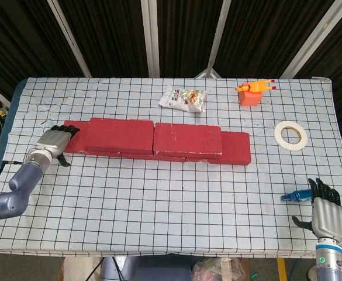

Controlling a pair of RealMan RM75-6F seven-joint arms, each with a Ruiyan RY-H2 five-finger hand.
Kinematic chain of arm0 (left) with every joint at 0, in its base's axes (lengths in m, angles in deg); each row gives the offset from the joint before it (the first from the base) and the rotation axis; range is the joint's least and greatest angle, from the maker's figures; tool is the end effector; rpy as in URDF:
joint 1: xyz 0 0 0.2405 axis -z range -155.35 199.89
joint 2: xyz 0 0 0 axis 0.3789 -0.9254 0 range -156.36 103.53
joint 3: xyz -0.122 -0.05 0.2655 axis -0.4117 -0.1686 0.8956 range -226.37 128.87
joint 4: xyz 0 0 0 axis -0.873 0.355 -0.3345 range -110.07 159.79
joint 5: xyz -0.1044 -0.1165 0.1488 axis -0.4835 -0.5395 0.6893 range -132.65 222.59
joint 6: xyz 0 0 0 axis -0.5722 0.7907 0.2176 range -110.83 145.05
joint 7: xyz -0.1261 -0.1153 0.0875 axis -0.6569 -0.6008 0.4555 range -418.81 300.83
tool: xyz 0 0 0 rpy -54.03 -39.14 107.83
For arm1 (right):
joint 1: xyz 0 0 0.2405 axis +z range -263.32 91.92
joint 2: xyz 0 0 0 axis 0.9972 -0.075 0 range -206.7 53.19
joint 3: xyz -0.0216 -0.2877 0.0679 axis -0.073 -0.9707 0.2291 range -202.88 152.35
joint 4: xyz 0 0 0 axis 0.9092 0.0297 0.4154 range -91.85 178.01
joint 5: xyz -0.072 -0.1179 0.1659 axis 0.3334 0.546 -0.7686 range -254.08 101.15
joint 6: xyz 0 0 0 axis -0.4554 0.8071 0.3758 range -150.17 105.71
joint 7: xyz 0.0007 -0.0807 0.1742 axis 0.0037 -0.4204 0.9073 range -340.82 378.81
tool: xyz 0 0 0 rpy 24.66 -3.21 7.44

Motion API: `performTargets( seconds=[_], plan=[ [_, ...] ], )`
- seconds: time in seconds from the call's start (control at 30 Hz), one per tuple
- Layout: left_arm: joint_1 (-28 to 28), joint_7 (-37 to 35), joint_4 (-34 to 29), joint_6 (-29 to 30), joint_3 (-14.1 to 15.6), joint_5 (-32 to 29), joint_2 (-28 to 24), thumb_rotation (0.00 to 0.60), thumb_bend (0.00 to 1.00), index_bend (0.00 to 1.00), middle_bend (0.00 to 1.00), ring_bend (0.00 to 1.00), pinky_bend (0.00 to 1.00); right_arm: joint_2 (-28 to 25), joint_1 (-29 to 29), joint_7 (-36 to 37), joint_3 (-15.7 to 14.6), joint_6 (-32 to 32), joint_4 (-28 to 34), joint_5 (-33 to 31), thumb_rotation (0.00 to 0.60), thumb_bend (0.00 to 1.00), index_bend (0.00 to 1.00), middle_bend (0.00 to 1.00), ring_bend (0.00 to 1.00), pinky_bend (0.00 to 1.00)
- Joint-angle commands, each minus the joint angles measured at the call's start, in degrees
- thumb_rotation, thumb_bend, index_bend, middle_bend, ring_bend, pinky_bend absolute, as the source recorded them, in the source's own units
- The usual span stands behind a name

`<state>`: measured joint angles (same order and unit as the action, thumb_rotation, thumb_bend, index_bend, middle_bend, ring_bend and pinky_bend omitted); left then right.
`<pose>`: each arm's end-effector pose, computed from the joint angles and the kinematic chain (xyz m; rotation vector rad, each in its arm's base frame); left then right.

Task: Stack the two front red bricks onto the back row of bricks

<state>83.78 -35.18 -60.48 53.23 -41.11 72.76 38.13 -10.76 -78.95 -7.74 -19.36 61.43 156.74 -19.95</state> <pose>-0.2548 0.4784 0.0939 -1.7795 -1.0480 -0.2840 -0.3459 -0.2272 0.1408 1.1506 -1.1511 0.5631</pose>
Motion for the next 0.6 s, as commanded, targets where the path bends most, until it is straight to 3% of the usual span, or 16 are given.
performTargets(
  seconds=[0.03,0.6],
  plan=[
    [0.11,0.10,0.14,-0.07,-0.02,-0.19,0.25,0.600,0.00,0.03,0.00,0.00,0.02,0.02,0.02,-0.02,0.02,0.03,-0.04,-0.07,0.600,0.18,0.05,0.00,0.00,0.00],
    [1.03,1.03,0.51,-0.18,0.01,-0.89,1.80,0.600,0.00,0.02,0.00,0.00,0.02,-0.23,0.06,0.30,-0.04,0.03,-0.01,-0.10,0.600,0.18,0.05,0.00,0.00,0.00]
  ],
)
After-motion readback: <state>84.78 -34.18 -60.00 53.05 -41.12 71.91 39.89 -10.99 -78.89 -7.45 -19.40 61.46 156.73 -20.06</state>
